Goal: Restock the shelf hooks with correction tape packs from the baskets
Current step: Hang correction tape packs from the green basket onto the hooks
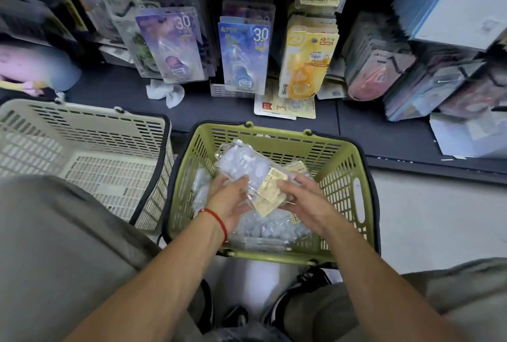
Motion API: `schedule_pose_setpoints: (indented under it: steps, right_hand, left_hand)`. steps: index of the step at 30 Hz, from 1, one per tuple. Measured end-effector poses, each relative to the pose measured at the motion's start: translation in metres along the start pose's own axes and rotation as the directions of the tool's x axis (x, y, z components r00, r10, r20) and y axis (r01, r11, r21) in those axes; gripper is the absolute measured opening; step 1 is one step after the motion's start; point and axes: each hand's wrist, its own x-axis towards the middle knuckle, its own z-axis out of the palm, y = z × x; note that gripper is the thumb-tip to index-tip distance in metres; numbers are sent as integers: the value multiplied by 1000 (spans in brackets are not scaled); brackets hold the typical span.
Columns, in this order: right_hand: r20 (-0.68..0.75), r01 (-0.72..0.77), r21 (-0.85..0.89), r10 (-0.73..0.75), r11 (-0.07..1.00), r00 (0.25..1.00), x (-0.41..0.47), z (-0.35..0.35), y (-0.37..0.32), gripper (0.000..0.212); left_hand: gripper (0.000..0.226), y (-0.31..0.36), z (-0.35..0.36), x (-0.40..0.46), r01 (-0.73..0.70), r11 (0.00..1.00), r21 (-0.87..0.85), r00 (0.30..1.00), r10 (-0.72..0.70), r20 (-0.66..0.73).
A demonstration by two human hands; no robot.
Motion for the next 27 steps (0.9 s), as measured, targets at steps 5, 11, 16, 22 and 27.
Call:
schedule_pose_setpoints:
  steps: [5, 11, 16, 22, 27]
  right_hand:
    - [-266, -63, -661, -155, 748, 952, 48, -6, 14, 21]
    - [-139, -121, -950, -42, 286, 989, 100, 35, 57, 78]
    - [-232, -231, -960, 11, 157, 973, 122, 61, 68, 95]
    - [-232, -285, -916, 205, 283, 951, 110, 44, 65, 99]
    - [-202, -294, -858, 250, 422, 947, 96, 28, 61, 99]
  left_hand:
    - [43, 26, -35, 7, -306, 948, 88, 933, 317, -171]
    - [46, 27, -72, -4, -331, 894, 302, 920, 377, -107]
    - [48, 12, -91, -5, -289, 919, 269, 934, 332, -131]
    - [45, 12, -76, 1, -269, 939, 215, 933, 309, -182]
    - [41, 14, -68, -1, -259, 952, 162, 939, 288, -189]
